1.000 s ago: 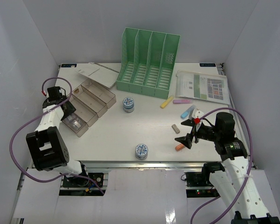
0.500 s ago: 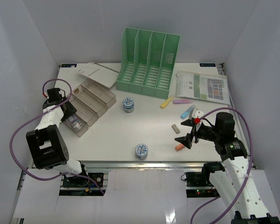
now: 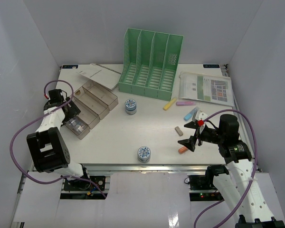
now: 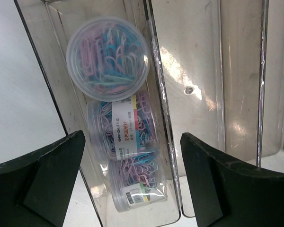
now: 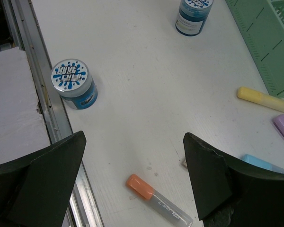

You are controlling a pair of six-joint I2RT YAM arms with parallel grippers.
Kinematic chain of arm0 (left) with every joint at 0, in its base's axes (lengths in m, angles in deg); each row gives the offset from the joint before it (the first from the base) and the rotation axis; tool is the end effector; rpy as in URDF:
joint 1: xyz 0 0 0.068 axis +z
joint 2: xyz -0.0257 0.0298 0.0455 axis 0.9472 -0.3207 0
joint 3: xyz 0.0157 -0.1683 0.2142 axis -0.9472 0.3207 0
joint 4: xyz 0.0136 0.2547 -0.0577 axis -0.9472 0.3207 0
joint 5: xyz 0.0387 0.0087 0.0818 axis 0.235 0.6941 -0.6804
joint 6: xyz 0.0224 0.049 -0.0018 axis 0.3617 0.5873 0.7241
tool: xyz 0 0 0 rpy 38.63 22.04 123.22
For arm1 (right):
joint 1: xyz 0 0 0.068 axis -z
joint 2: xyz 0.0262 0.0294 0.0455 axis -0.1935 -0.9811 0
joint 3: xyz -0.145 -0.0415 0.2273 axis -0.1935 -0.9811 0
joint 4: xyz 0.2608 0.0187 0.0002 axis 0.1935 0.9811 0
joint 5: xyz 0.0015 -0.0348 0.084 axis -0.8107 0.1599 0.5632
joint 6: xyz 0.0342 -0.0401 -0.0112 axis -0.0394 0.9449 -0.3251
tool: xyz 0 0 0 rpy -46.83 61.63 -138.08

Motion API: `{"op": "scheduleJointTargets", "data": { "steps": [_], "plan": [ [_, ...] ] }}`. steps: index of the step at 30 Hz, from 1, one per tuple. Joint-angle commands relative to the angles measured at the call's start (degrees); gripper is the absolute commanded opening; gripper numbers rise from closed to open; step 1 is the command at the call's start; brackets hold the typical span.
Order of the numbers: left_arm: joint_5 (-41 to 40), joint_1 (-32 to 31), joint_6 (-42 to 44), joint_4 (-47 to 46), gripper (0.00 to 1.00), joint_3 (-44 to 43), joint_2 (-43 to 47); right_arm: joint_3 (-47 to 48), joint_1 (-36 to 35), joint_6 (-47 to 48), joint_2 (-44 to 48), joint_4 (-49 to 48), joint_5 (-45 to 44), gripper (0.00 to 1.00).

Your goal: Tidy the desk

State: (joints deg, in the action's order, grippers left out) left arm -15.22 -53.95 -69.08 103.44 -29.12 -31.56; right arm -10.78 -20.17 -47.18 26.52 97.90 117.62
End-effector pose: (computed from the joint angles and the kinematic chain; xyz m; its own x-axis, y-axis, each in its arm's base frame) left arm 0.2854 0.0932 0.2152 -0.6309 -0.5782 -0.5173 -0.6254 0.7736 -0.1019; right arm 0.1217 0.0473 0.2827 -0.0237 -0.3020 -0.9530 -0.8987 0.4239 -0.1120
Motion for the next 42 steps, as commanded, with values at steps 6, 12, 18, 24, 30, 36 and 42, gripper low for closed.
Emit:
{"op": "scheduleJointTargets", "data": {
  "steps": [6, 12, 18, 24, 30, 36, 42],
  "plan": [
    [1.2, 0.0, 0.2, 1.9, 0.94, -5.2, 6.9, 0.1, 0.2, -0.2, -0.2, -0.8, 1.5, 0.9],
    [16.0, 0.0, 2.5, 2.4, 0.97, -7.6, 13.9, 0.4, 0.2, 0.7, -1.2, -0.2, 2.5, 0.9],
    [37.4, -3.6, 0.7, -0.6, 0.98, 0.2, 20.8, 1.3, 0.2, 4.6, -3.2, 2.7, 7.2, 0.9],
    [38.0, -16.9, -3.6, -1.3, 0.98, 6.9, 26.0, 2.9, 0.2, 5.4, -6.9, 4.4, 4.9, 0.9],
    [30.7, -36.3, -10.6, -3.3, 0.98, 11.5, 29.9, 4.3, 0.3, 4.5, -11.5, 3.7, 1.0, 0.9],
    [17.6, -55.7, -16.2, -3.5, 0.98, 13.0, 28.1, 4.5, 2.1, 3.2, -13.0, 2.6, -0.5, 0.9],
    [3.4, -70.5, -21.3, -0.4, 0.98, 10.5, 18.4, 4.2, 4.0, 3.1, -12.6, 2.1, -0.3, 0.9]
  ]
}}
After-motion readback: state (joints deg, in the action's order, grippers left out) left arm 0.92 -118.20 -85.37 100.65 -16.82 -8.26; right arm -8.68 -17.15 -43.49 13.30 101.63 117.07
